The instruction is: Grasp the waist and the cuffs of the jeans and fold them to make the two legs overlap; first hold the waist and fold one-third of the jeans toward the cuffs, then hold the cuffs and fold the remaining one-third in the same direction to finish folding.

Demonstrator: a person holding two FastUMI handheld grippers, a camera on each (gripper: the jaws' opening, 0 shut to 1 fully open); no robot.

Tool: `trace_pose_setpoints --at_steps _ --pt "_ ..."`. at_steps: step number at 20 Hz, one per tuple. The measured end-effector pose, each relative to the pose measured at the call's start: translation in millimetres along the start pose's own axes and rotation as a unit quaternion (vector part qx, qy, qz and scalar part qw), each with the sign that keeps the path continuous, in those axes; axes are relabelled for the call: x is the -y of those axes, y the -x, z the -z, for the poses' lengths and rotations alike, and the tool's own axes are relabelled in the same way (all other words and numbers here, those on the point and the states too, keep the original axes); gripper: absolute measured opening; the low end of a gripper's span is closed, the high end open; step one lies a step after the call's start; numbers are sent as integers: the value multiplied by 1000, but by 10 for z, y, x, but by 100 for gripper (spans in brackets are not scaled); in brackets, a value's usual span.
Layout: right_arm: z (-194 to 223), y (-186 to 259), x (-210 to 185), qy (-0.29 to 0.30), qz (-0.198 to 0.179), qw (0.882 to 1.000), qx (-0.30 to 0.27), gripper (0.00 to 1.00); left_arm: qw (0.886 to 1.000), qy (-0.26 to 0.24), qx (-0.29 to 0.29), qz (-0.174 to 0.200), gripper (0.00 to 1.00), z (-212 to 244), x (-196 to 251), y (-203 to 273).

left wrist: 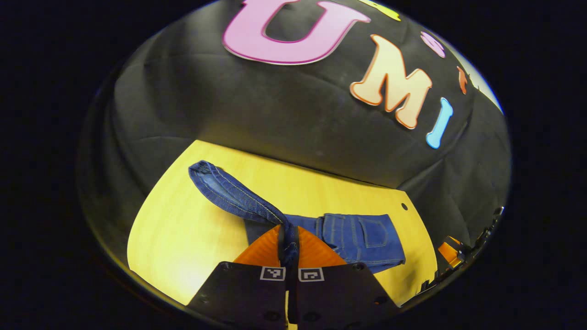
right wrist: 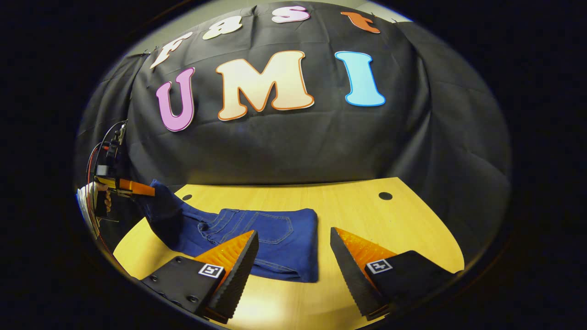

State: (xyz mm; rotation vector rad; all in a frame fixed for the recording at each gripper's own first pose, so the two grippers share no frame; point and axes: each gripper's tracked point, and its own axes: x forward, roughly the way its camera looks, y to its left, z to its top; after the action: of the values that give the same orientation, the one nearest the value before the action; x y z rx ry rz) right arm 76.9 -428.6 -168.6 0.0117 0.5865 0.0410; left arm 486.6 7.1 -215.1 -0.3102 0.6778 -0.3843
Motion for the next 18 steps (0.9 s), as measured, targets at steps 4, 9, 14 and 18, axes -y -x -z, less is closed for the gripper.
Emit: trace_pose_setpoints --at_steps 4,9,14,18 --pt "-65 102 397 -8 16 1000 6 94 999 -27 2 24 0 -47 578 -217" --pt "-91 268 869 -4 41 999 11 97 997 -47 -5 66 0 35 1321 -546" --pt "-15 405 1222 -1 59 998 5 97 991 -83 -33 105 0 369 2063 -867" --pt "11 454 1410 8 64 998 3 97 988 -104 -64 98 0 737 2331 -1105"
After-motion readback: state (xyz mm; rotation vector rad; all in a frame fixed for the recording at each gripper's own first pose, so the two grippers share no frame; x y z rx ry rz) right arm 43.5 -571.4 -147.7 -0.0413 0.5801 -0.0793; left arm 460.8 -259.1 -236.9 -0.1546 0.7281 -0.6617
